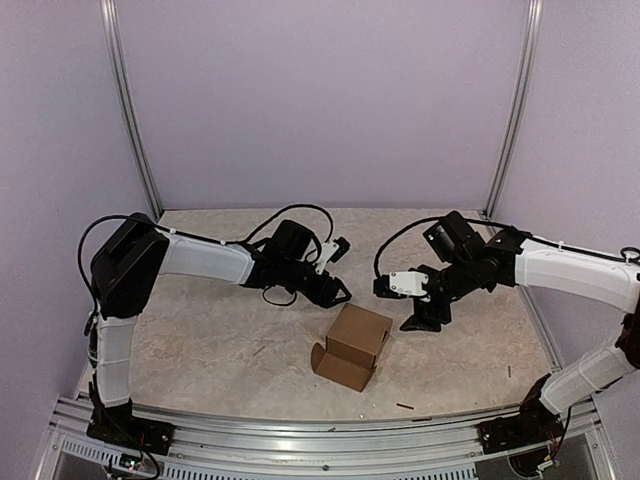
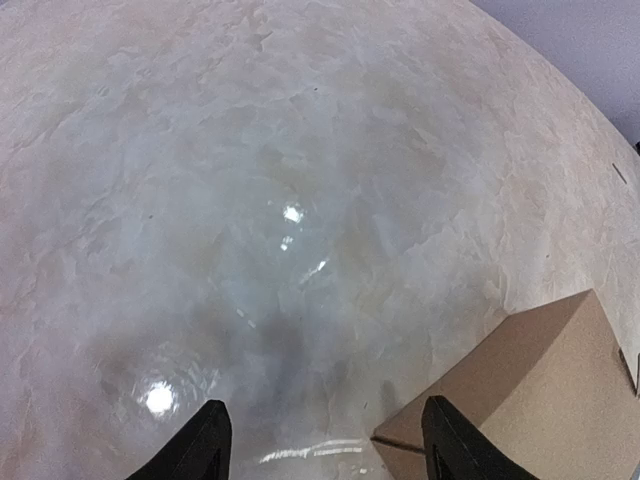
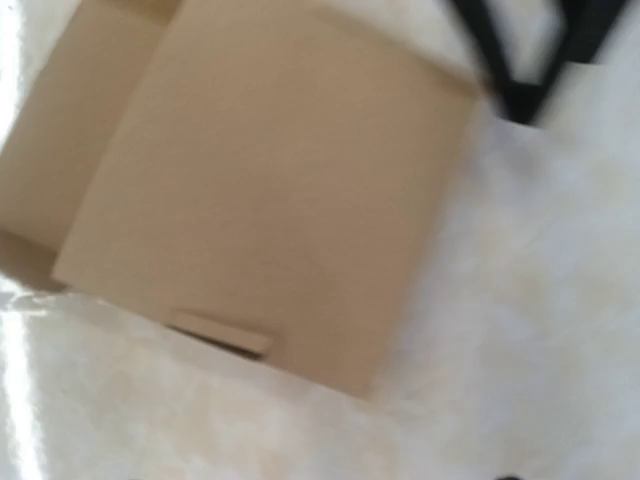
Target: Fold the paper box
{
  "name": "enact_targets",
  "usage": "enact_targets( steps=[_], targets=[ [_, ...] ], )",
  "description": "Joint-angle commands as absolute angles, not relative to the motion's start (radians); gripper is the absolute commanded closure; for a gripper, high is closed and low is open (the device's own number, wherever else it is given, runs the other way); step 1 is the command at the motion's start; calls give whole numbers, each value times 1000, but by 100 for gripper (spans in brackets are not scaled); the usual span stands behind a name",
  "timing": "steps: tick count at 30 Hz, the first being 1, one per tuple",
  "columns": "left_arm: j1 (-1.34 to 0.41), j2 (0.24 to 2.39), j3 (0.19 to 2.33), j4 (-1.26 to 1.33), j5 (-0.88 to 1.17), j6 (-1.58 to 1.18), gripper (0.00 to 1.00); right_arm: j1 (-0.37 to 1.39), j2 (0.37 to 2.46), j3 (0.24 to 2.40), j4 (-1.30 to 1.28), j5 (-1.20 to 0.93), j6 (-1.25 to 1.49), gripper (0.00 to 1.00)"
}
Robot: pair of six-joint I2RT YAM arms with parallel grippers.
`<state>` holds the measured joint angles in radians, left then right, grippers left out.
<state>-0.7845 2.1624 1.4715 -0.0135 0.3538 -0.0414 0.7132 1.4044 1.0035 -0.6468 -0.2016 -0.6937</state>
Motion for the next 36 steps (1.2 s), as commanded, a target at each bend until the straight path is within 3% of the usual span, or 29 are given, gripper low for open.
enact_targets(
  steps=[1,5,7,12,15,25,36],
  targets=[
    [-790,1921,1258,124,243,-19,35,738,1336,969,-635,-177,-861,25],
    [-812,1745,1038,172,186,-89,35,788,1351,919,-529,-126,-970,20],
    [-839,1688,955,174,173,-135,35,816,1378,914,-489,-102,-1005,13],
    [-913,1609,862,94,128,-265,36,873,1439,909,-439,-62,-1060,10],
    [-933,1617,858,68,130,-295,35,898,1454,895,-434,-51,-1073,7],
    [-933,1782,1010,62,325,-231,34,955,1448,798,-322,-25,-1009,11],
    [-877,1913,1141,56,434,-120,42,956,1426,730,-223,-42,-933,19]
  ],
)
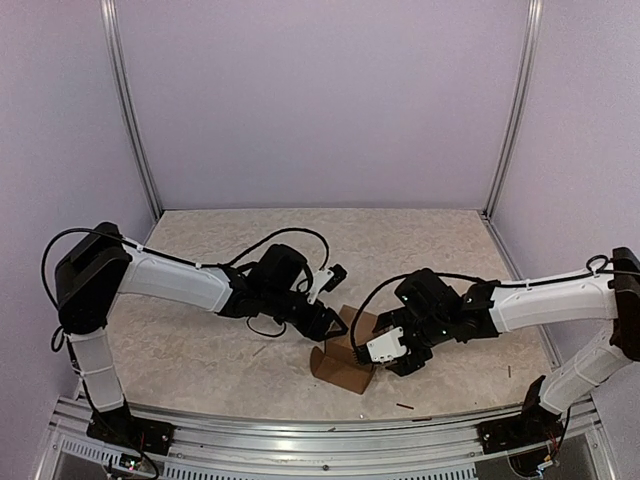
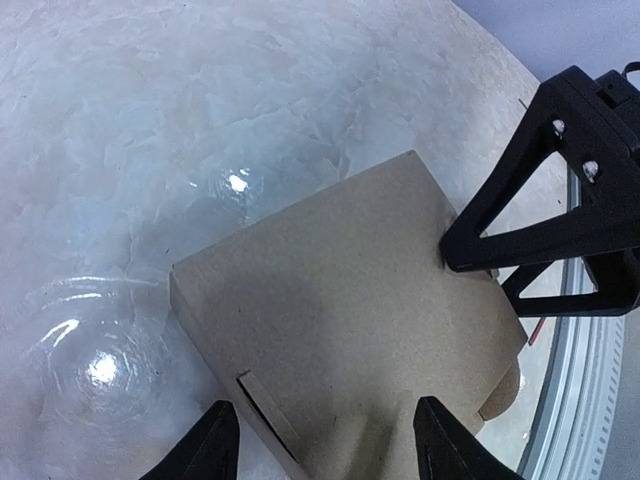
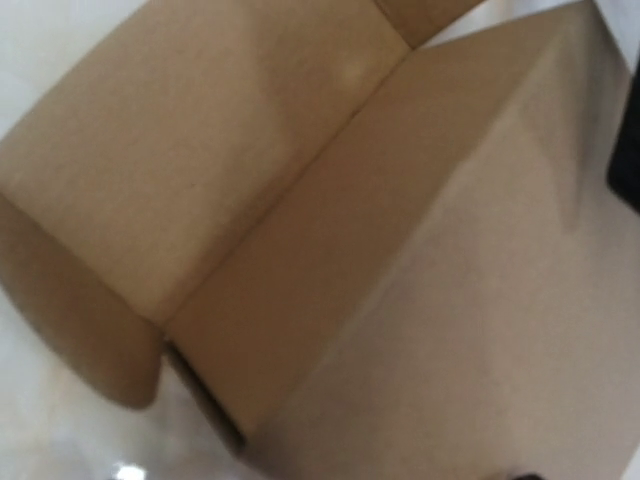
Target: Fold the paper box
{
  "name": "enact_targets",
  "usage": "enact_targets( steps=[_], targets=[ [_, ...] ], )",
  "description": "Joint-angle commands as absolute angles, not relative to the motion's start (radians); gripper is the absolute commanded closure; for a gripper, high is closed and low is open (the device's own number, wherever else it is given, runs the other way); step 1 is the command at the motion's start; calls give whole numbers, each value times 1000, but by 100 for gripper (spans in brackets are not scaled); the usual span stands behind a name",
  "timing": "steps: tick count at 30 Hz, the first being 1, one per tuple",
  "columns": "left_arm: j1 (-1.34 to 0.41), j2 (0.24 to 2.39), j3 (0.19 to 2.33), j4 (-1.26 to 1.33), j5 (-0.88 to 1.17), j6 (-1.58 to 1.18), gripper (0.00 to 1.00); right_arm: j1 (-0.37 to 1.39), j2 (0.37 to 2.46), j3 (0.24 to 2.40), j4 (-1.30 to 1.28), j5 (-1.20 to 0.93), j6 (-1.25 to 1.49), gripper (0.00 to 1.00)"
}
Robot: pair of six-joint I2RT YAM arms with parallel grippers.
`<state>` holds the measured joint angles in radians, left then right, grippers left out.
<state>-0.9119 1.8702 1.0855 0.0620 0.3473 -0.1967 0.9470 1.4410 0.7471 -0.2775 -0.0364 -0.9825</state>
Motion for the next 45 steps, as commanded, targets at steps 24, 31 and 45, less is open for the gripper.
enact_targets(
  steps=[24,31,45],
  targets=[
    [-847,1853,1183,-147,368,-140,34,958,1352,720,-265,-47,-893,22],
    [-864,1873,1147,-164,425,-158,42,957,1379,725,-260,-67,-902,22],
    [-805,2044,1331,-167,525,-65,59,958,1331,727,-354,-66,-919,22]
  ],
)
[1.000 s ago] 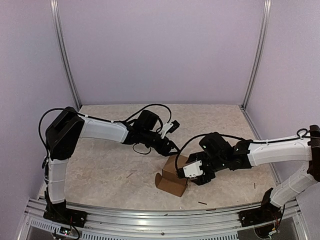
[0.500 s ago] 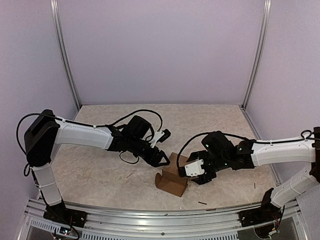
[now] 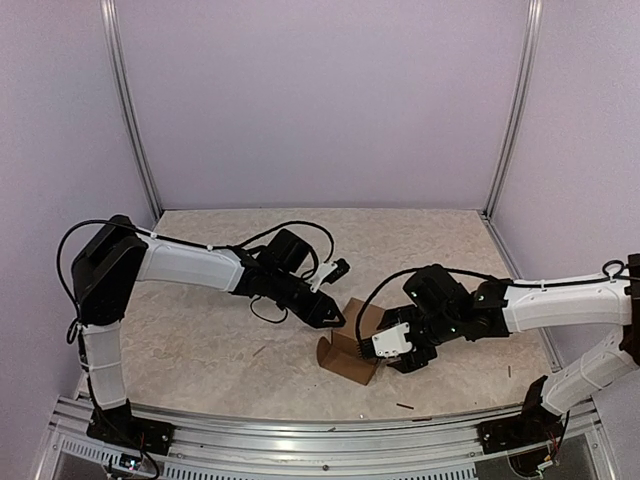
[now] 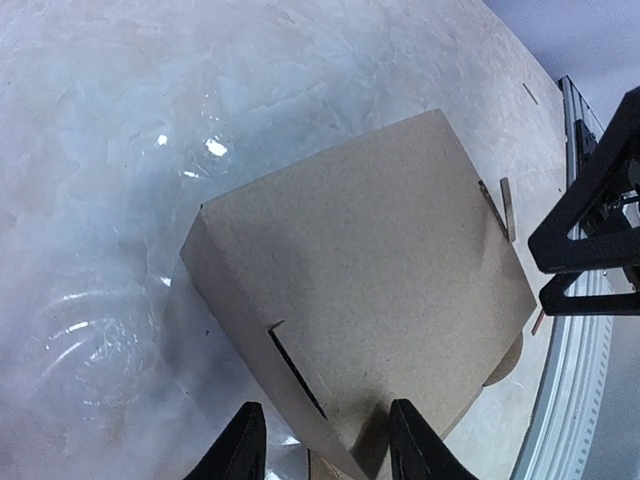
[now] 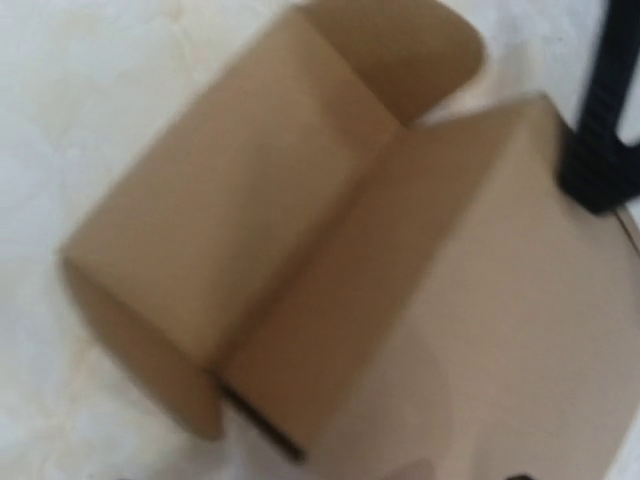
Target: Fold the paper box
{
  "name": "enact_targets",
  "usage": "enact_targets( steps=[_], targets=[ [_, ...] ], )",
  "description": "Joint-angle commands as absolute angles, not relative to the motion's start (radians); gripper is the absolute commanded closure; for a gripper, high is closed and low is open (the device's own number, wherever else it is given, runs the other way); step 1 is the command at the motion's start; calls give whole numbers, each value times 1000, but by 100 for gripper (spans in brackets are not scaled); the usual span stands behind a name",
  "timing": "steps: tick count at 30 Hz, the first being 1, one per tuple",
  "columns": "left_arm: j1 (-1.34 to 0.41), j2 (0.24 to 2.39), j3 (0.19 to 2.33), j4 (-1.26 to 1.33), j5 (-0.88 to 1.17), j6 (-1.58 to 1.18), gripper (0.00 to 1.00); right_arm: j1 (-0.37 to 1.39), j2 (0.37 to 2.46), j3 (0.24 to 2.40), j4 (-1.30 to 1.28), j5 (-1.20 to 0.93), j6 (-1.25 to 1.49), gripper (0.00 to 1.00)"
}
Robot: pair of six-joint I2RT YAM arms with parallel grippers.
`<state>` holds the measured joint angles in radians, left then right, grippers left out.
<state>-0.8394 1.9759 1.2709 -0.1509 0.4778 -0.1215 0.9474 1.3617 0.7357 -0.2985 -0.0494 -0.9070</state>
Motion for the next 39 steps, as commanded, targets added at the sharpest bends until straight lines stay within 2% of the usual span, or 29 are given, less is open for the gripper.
enact_targets(
  steps=[1,8,11,14,18,22,27,34,39],
  targets=[
    [-797,2056,1347,-165,537,-50,59,958,1327,720,-354,-63,-923,22],
    [-761,2169,1554,-220,628,77,57,958,1341,694,-260,5,-937,22],
    [-764,2202,1629,-267,580,108,49,958,1358,696,-227,20,-934,23],
    [-770,2119,1537,-197,466,96,40,954,1366,695,-204,28,-929,23],
    [-771,1900,1221,49,345,-33,36,955,1369,700,-192,4,-926,25],
    [-782,1743,973,145,334,-183,37,956,1398,696,-184,-18,-939,26],
    [-811,1690,843,186,377,-280,40,956,1442,704,-164,-40,-913,31],
    [-816,1778,835,294,415,-365,48,956,1450,710,-137,-10,-881,36],
    [-824,1844,858,307,398,-363,52,957,1453,710,-120,-6,-869,44]
  ],
)
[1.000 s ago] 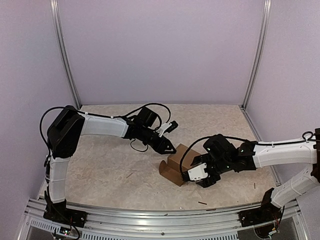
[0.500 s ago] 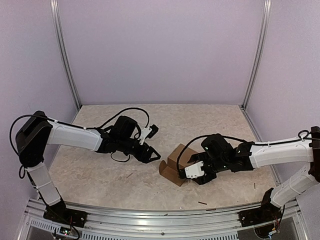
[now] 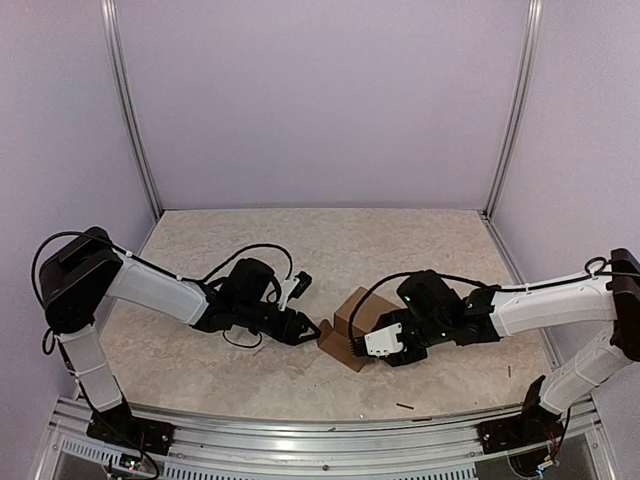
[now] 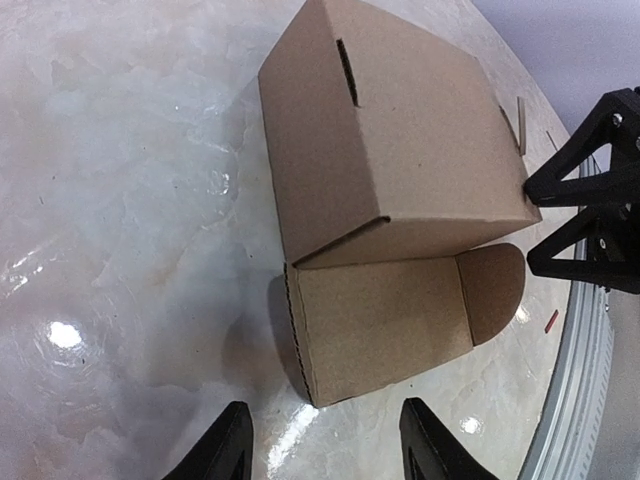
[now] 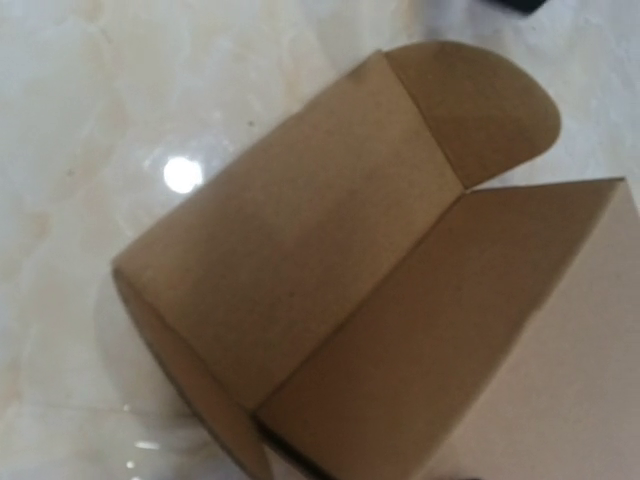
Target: Fold the paper box
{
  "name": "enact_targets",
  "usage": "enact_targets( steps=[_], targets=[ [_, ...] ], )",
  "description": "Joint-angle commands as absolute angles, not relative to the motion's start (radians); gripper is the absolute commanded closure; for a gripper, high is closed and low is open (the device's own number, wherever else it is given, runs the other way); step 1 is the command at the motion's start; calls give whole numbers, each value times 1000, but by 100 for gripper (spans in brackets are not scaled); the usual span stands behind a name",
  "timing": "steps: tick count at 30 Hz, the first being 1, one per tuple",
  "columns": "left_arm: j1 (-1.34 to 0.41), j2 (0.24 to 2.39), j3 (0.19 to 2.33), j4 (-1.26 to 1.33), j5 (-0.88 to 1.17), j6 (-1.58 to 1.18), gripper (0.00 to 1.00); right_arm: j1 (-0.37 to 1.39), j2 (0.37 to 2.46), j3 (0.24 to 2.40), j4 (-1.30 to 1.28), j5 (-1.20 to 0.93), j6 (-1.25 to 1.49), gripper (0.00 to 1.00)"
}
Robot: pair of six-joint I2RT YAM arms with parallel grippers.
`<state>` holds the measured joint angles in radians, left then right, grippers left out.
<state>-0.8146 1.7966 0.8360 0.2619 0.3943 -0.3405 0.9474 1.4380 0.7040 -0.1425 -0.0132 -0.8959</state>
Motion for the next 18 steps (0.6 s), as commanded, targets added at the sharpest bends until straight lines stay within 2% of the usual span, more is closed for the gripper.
enact_targets(
  steps=[1,12,18],
  targets=[
    [-822,1854,863,309,403,-362,52,956,1455,710,-119,-6,-868,44],
    [-831,1895,892,312,411,-345,73,956,1485,720,-110,26,-845,51],
    [-840,1889,903,318,363,-314,80,956,1499,729,-113,29,-836,55]
  ],
)
